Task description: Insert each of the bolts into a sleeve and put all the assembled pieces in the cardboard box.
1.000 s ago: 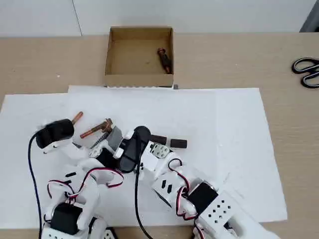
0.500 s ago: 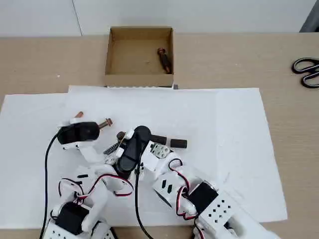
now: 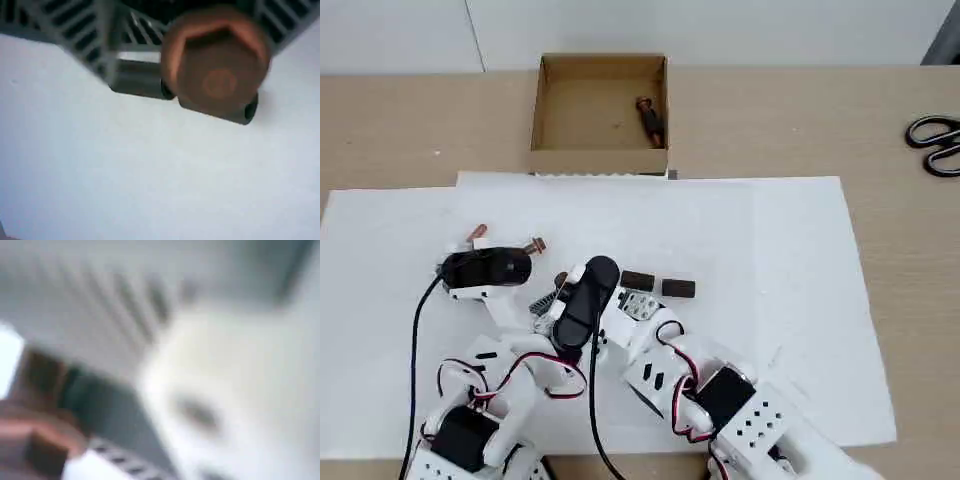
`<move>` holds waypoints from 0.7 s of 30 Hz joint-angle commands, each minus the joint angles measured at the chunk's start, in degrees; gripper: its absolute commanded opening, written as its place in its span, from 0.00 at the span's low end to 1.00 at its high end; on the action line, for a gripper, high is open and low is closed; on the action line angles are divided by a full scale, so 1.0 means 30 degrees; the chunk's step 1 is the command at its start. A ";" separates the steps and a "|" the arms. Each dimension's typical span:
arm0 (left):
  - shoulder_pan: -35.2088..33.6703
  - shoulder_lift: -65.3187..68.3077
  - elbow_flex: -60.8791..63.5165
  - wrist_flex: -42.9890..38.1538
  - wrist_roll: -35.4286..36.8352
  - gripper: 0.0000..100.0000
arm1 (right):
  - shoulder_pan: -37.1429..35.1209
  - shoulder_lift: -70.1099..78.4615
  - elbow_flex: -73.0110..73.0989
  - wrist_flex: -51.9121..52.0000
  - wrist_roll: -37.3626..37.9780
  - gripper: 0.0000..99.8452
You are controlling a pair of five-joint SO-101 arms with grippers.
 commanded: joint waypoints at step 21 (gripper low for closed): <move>-0.2432 -0.0029 -0.3062 0.0029 -0.2784 0.28 | -0.0249 -0.0337 -0.0674 -0.0513 0.0176 0.00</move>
